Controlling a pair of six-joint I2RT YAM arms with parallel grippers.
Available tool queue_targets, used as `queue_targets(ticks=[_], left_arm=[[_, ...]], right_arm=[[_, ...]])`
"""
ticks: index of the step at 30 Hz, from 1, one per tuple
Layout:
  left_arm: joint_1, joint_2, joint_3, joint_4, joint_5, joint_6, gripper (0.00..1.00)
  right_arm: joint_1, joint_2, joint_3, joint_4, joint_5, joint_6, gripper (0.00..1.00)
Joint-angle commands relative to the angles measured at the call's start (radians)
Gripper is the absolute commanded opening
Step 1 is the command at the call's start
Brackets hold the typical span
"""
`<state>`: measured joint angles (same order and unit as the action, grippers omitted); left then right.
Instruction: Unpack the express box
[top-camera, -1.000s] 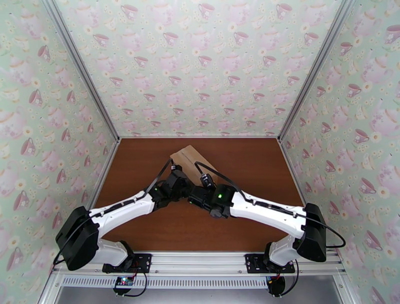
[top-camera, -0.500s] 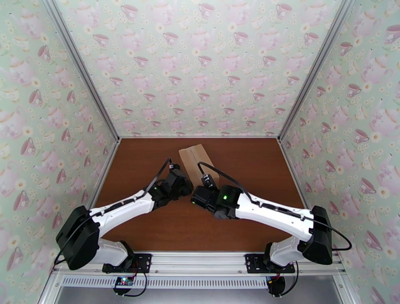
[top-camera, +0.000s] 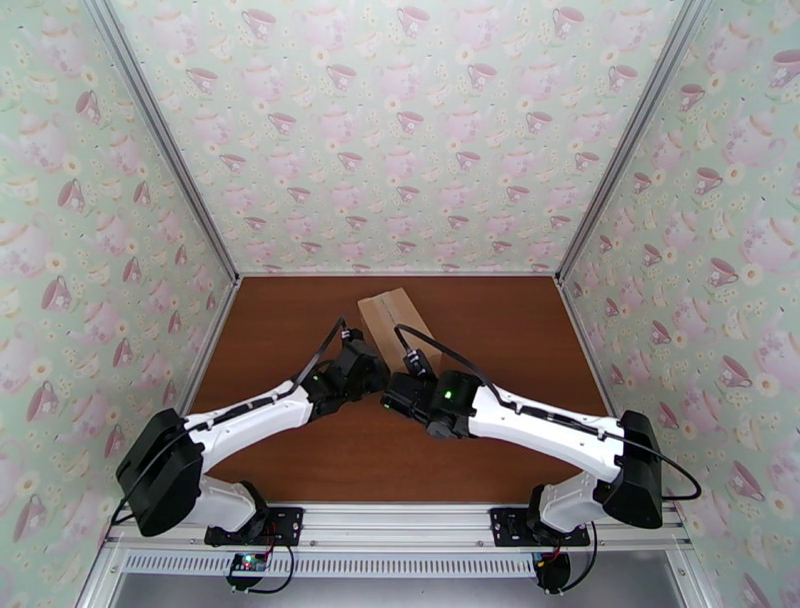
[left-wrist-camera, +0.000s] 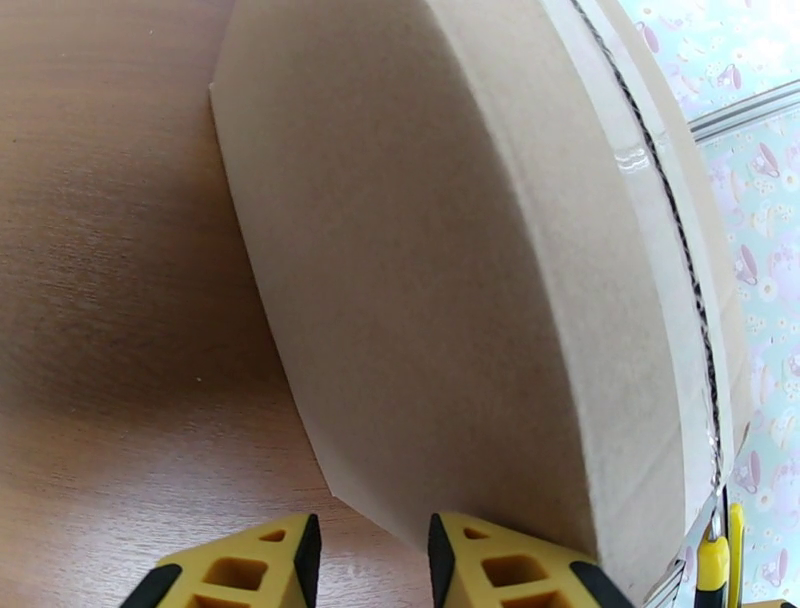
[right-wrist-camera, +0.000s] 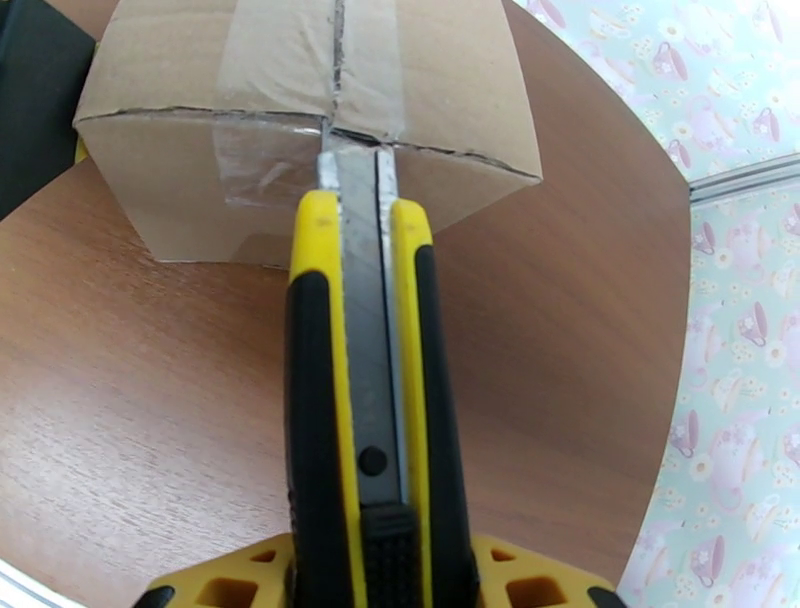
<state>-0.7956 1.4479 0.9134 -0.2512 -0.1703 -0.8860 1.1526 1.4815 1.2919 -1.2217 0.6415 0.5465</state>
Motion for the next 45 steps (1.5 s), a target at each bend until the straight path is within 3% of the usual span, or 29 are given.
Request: queue_targets(ticks=[1,24,45], left_arm=[[-0.064,0.019,0.066,0.147,0.091,0.006,0.37],[-0.096,0.077,0.115,0.190,0.081,-0.014,0.37],[-0.069,-0.042,0.034,0.079,0.003,0.020,0.43]], right_arm=[[0.044,0.025,0.025,0.152,-0.108,-0.081,0.00],[0.044,0.007,0.019,0.245,-0.203,-0.100,0.00],[-0.034,-0.100,-0.104,0.235,-0.184,-0.088,0.00]])
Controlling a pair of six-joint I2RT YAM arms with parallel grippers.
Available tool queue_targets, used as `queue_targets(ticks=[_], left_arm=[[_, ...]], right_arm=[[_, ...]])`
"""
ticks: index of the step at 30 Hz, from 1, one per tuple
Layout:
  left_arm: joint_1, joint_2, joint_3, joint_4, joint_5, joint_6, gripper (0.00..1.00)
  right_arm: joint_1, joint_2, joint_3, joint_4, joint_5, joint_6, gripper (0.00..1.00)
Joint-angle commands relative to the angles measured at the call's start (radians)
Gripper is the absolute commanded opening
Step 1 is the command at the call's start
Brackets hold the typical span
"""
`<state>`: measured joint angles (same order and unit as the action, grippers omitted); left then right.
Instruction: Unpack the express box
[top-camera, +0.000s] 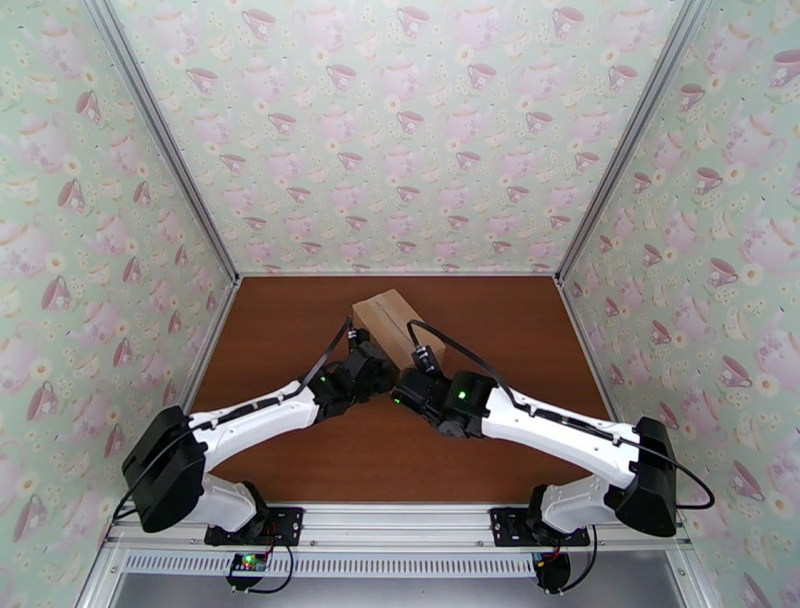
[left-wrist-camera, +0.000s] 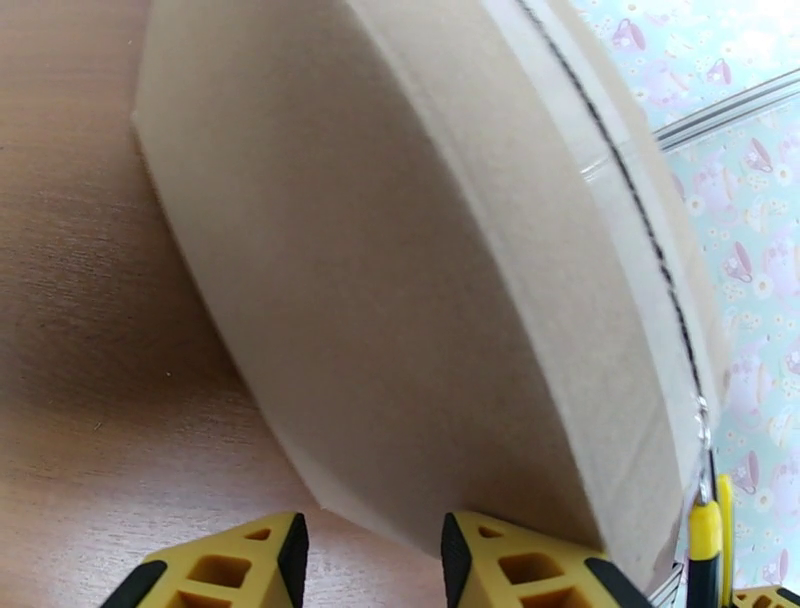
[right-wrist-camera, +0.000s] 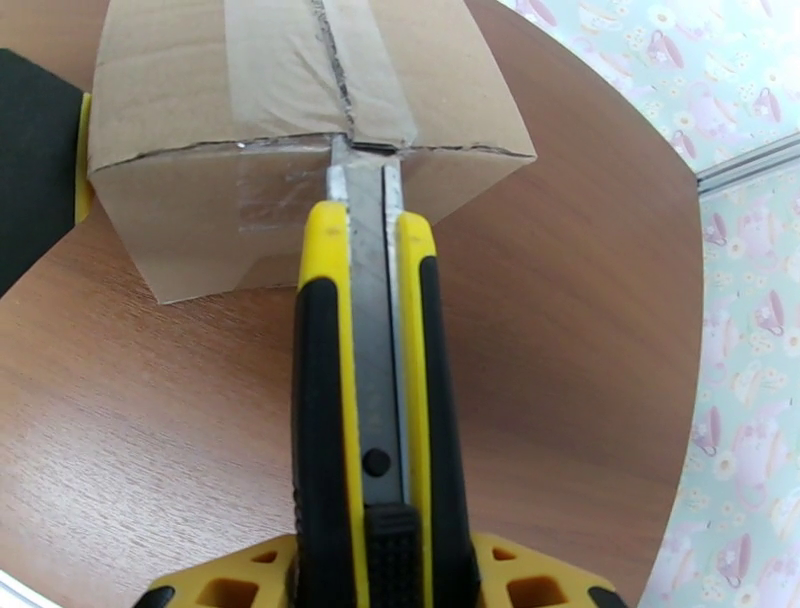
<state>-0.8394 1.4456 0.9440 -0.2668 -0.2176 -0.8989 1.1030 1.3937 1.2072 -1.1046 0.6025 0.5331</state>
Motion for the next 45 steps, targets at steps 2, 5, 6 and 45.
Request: queue_targets(ticks=[2,5,6,45], left_arm=[[-0.018,-0.048,0.006,0.084,0.045,0.043,0.43],[-0.005,-0.057,0.004,0.076,0.048,0.053,0.43],[-0.002,-0.058,0.005,0.075,0.052,0.058,0.44],[-0.001,0.014,0.023,0.154,0.087,0.042,0.42]], right_arm=[[0.012,-0.019,-0.029,0.124,-0.144,-0.078,0.00],[0.012,-0.026,-0.044,0.139,-0.147,-0.085,0.00],[0.012,-0.026,-0.047,0.143,-0.147,-0.087,0.00],[0.083,0.075,0.099,0.093,-0.100,-0.173,0.00]])
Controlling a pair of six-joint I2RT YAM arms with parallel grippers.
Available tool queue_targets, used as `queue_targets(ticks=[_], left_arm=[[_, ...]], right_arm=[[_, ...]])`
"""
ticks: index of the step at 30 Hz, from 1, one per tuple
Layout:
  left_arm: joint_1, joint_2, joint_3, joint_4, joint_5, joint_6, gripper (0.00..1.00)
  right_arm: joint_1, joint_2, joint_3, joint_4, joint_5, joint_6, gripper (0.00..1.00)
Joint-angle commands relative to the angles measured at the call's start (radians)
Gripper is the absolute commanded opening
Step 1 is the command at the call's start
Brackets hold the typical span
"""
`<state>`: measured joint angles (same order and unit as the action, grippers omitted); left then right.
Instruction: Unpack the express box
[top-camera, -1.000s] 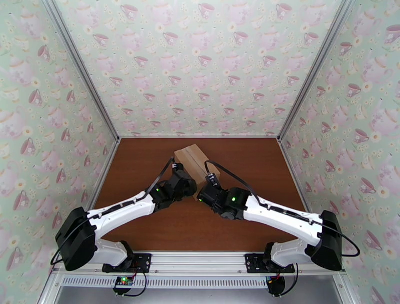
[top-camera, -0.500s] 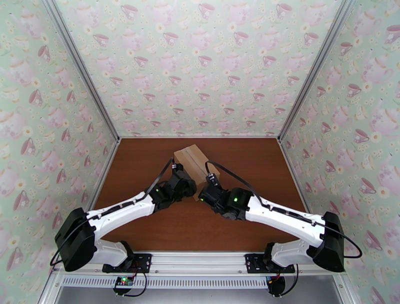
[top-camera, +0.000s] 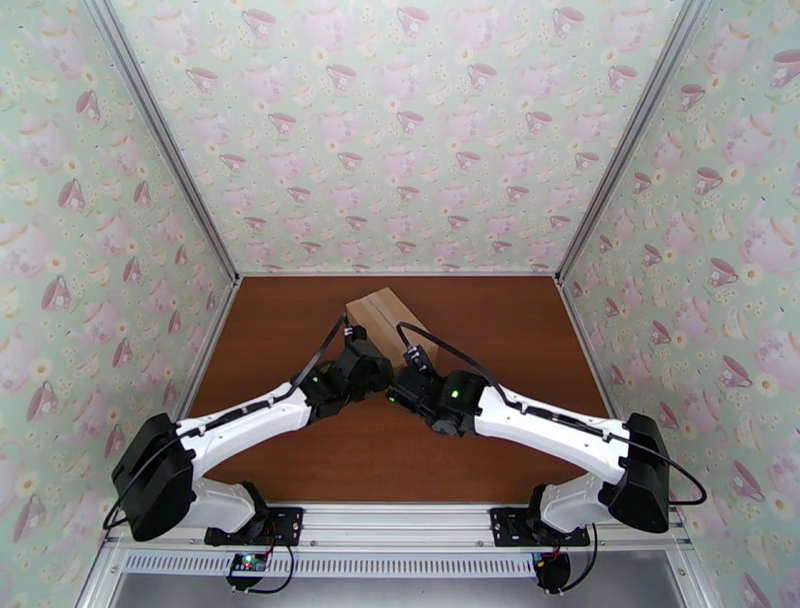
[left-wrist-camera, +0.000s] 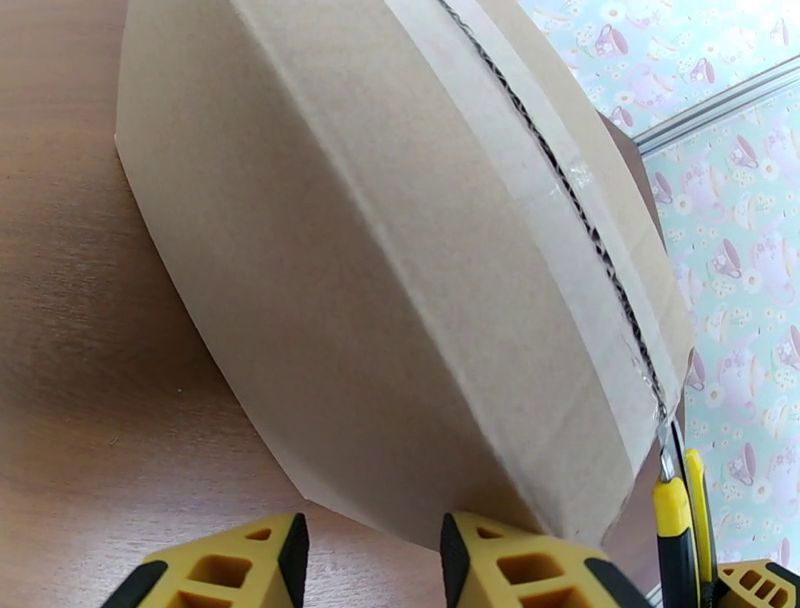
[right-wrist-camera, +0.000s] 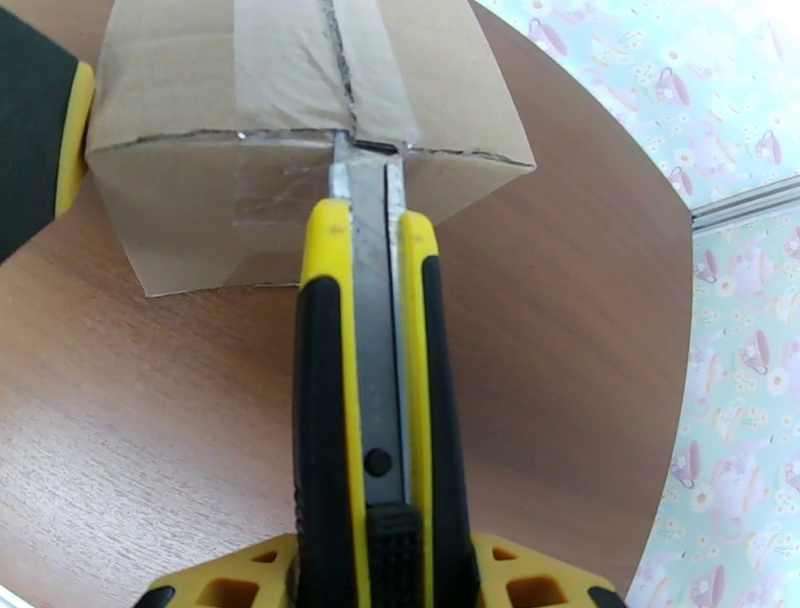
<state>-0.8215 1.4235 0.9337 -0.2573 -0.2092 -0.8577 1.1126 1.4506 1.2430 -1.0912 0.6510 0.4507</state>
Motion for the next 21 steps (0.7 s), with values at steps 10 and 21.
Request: queue_targets(ticks=[10,21], left_arm=[[-0.025,0.077,0.057,0.178,0.094,-0.005,0.42],[-0.029,0.087,0.094,0.180,0.085,-0.001,0.42]], right_arm=[[0.073,0.002,0.055,0.150,-0.266,-0.073,0.00],[0.089,0.014,0.034,0.190,-0.302,-0.074,0.00]])
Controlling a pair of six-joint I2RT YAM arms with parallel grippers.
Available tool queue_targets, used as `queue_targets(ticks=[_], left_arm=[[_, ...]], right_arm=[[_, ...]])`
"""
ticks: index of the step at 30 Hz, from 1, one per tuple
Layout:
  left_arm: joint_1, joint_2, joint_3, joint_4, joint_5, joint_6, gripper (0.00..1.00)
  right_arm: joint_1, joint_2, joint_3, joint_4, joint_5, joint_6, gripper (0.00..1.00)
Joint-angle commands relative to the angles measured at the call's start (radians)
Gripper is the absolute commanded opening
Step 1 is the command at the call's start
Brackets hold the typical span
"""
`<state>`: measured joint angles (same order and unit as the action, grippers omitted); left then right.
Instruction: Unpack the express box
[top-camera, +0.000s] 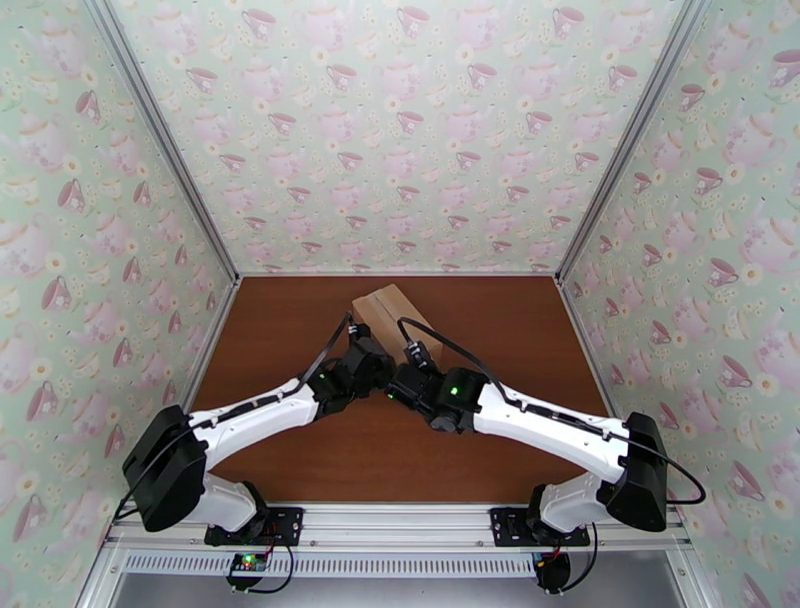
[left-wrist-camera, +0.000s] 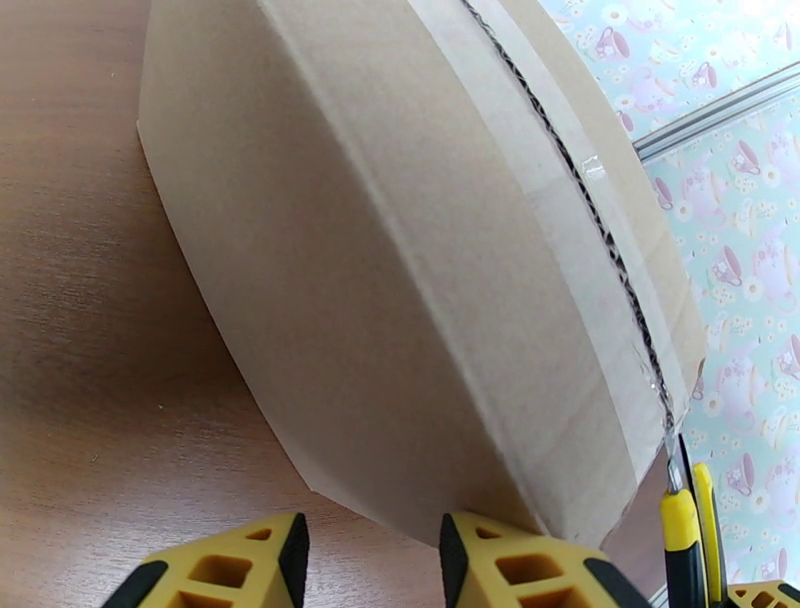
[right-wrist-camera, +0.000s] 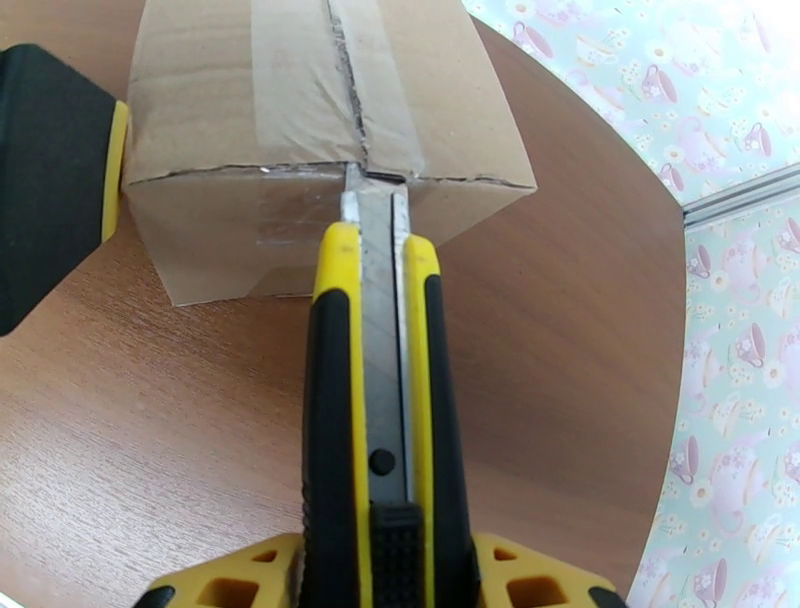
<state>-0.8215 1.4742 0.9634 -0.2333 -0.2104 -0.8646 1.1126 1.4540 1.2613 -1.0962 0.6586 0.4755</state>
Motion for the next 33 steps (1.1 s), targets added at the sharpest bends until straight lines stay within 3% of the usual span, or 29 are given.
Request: queue_targets(ticks=[1,11,17,33], left_arm=[[-0.030,0.039,0.064,0.157,0.087,0.004,0.42],[-0.035,0.046,0.066,0.149,0.066,0.001,0.42],[0.003,-0.034,0.005,0.094,0.015,0.024,0.43],[0.043,-0.092,-0.001,0.002,-0.024,0.078,0.43]], right_arm=[[0.089,0.007,0.017,0.202,-0.320,-0.095,0.00],[0.092,0.004,0.013,0.233,-0.354,-0.105,0.00],[0.087,-0.044,-0.047,0.205,-0.280,-0.125,0.00],[0.043,-0.127,-0.180,0.259,-0.243,-0.164,0.00]])
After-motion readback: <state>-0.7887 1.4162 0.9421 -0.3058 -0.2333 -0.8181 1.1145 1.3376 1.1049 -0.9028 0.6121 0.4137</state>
